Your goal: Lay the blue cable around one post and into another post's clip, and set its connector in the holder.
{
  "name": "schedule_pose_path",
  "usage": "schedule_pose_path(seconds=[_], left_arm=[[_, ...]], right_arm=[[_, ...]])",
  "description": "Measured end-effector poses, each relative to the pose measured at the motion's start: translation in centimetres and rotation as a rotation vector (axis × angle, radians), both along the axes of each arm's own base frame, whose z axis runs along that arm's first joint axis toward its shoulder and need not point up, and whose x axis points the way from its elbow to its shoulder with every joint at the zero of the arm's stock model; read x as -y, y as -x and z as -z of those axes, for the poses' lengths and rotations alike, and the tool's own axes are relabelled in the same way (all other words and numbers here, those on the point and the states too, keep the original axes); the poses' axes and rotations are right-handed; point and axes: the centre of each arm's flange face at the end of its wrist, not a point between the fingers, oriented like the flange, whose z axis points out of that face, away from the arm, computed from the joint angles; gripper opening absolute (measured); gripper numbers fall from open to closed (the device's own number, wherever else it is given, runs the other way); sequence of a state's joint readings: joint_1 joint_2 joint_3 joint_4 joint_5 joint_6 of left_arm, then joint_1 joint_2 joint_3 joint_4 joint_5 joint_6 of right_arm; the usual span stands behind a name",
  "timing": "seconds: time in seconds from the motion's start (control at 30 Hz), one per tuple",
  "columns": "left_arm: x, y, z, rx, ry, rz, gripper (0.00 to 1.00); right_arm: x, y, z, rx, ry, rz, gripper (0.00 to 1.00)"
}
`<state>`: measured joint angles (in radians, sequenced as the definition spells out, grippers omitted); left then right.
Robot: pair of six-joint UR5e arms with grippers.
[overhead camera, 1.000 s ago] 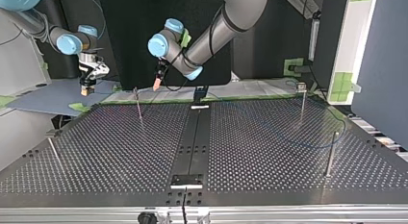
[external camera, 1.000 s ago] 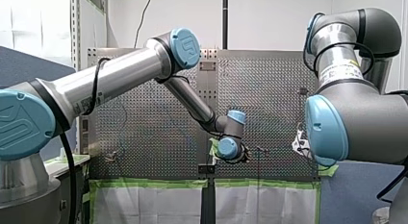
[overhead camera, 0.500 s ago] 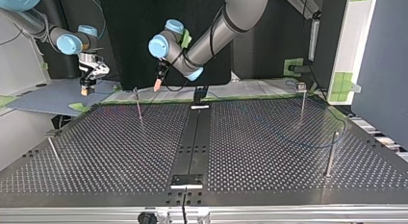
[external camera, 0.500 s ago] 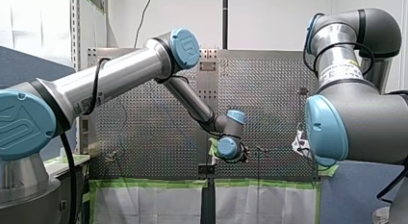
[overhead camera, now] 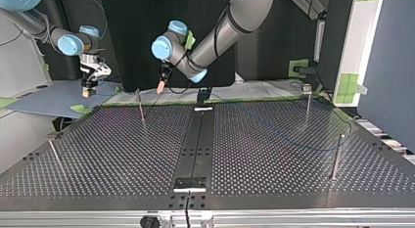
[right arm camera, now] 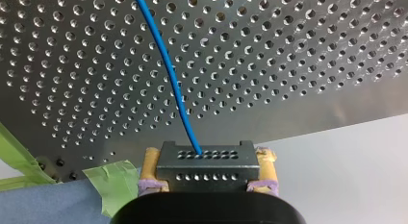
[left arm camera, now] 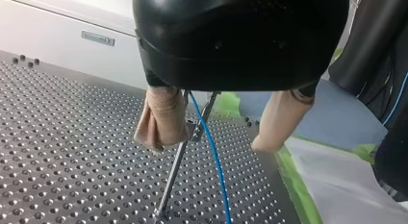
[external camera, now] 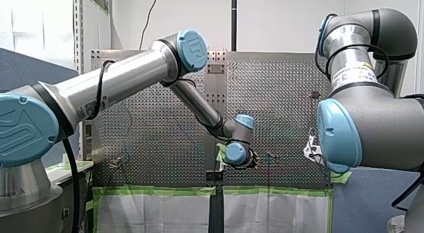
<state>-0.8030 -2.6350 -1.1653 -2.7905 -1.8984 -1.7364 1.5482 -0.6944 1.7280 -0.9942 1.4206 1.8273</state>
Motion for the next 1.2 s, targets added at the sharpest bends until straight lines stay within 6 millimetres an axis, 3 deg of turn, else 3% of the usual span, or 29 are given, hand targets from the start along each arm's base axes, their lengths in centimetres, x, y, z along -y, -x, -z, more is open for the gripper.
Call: schedule_pose_path(seconds=[0.23,0.6,0.83,1.2], left_arm=[[-0.2,-0.3,-0.7,0.006,0.004,-0.009,1.0],[-1.6,-0.1,-4.6,0.076,0.034,-0.087,1.0],[-0.7,3.2,-7.3,0.128,0.072,-0.1,1.0],[0.6,10.3,-11.4,0.159,0.207,-0.116,1.0]], right_arm=[[0.0,0.0,0.0,0.0,-0.001,0.0,0.0],[0.0,0.0,0.0,0.005,-0.001,0.0,0.0],[0.1,0.0,-0.1,0.024,0.002,0.001,0.0],[0.1,-0.2,-0.1,0.058,0.005,-0.011,0.0]])
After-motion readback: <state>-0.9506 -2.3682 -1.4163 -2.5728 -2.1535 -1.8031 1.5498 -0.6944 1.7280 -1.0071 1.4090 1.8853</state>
